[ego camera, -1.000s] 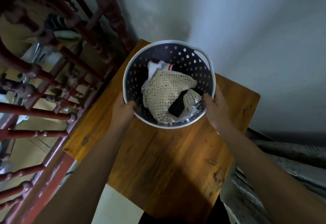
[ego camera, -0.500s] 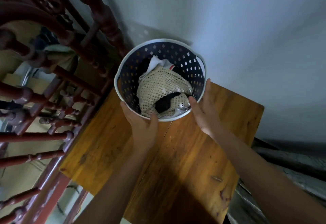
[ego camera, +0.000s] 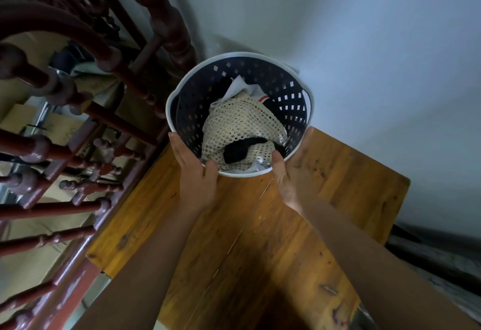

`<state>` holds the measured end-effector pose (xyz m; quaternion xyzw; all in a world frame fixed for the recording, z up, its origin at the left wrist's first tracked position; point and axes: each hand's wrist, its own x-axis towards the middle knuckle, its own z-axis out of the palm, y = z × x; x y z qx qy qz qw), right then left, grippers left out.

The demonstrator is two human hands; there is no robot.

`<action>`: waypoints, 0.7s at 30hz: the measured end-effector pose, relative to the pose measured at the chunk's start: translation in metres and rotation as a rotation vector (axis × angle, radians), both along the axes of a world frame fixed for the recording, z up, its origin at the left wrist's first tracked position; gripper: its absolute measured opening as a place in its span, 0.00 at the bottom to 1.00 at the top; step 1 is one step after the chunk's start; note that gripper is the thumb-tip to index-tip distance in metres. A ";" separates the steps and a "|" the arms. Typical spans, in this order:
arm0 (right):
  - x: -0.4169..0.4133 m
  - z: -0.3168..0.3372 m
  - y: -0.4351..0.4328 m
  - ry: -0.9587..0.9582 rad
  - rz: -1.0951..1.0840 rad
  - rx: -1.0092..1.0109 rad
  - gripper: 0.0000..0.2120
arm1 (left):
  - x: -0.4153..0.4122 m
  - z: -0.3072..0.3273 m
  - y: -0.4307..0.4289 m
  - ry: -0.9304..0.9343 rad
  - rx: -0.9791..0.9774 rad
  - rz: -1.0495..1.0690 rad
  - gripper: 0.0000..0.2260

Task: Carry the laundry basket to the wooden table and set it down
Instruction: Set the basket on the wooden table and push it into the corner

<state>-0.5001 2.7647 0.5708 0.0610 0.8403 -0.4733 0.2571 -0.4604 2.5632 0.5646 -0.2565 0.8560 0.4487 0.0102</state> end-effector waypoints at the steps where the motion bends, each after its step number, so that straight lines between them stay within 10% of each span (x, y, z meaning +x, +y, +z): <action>1: 0.000 0.005 -0.001 -0.016 0.018 0.008 0.45 | -0.002 0.000 -0.001 -0.003 -0.007 -0.004 0.40; 21: -0.002 0.017 0.001 0.029 0.171 0.041 0.46 | -0.021 0.021 -0.036 -0.155 -0.058 -0.014 0.36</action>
